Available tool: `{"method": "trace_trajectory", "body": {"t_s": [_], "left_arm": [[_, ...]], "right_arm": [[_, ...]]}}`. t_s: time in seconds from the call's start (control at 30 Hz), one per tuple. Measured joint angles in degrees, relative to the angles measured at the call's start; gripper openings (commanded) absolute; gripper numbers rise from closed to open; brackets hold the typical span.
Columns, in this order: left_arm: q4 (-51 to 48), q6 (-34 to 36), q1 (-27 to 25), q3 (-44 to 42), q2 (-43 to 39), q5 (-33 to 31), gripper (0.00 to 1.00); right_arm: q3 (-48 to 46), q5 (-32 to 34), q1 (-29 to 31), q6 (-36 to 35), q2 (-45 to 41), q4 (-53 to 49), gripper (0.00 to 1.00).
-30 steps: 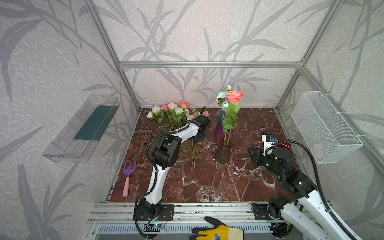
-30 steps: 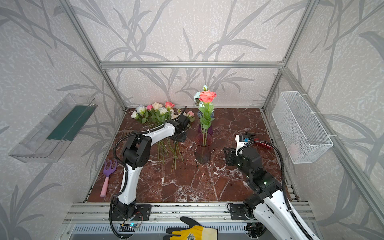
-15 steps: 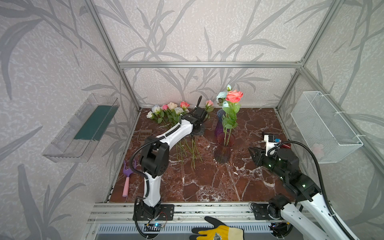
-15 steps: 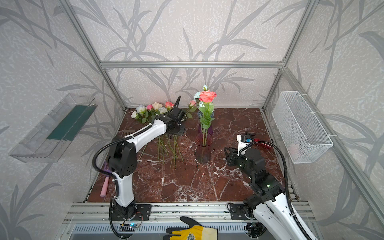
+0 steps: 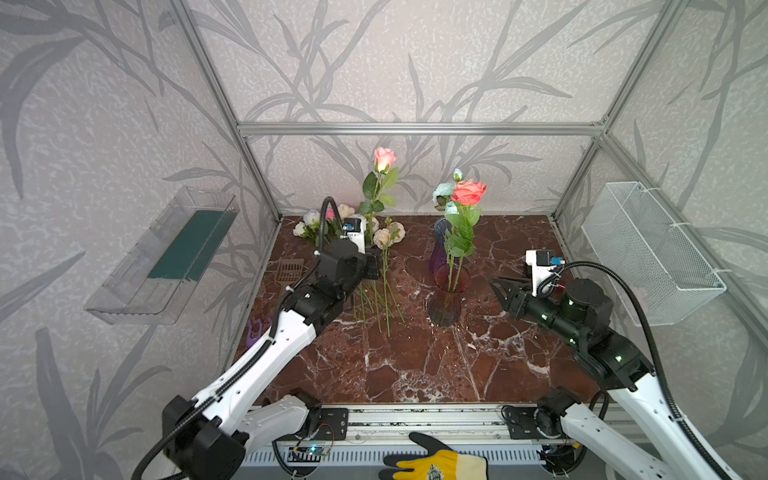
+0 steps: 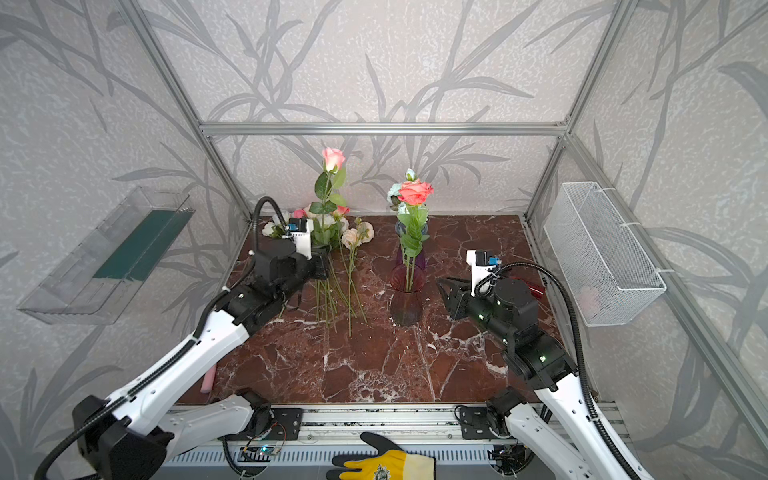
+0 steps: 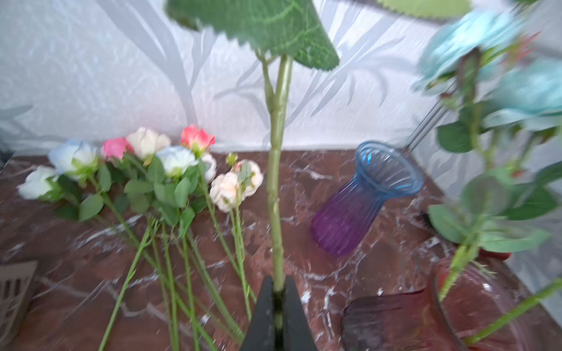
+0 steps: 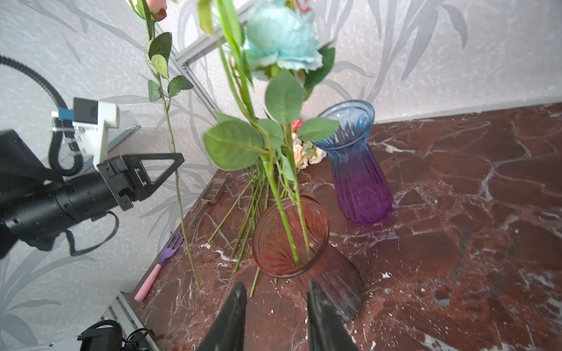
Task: Arrange the flowers into the vase
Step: 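Grasp a light pink rose stem with left gripper and lift it upright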
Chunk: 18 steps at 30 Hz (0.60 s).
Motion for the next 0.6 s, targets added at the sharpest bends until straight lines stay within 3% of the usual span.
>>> {"method": "trace_trajectory", "body": {"t_s": [0.2, 0.37, 0.6], "left_arm": [[14.82, -1.46, -0.09, -5.31, -5.42, 6.97, 0.0], [22.25, -2.84, -1.25, 0.11, -3.45, 13.18, 0.0], [30.16, -0.59, -6.91, 7.93, 2.29, 15.1, 0.0]], "right_arm": [[-1.88, 2.69, 0.66, 0.22, -0.55, 4.26, 0.35], [-6.01, 4.55, 0.66, 1.53, -0.04, 7.1, 0.35], [-9.11, 6.32, 0.66, 2.58, 0.44, 8.02, 0.35]]}}
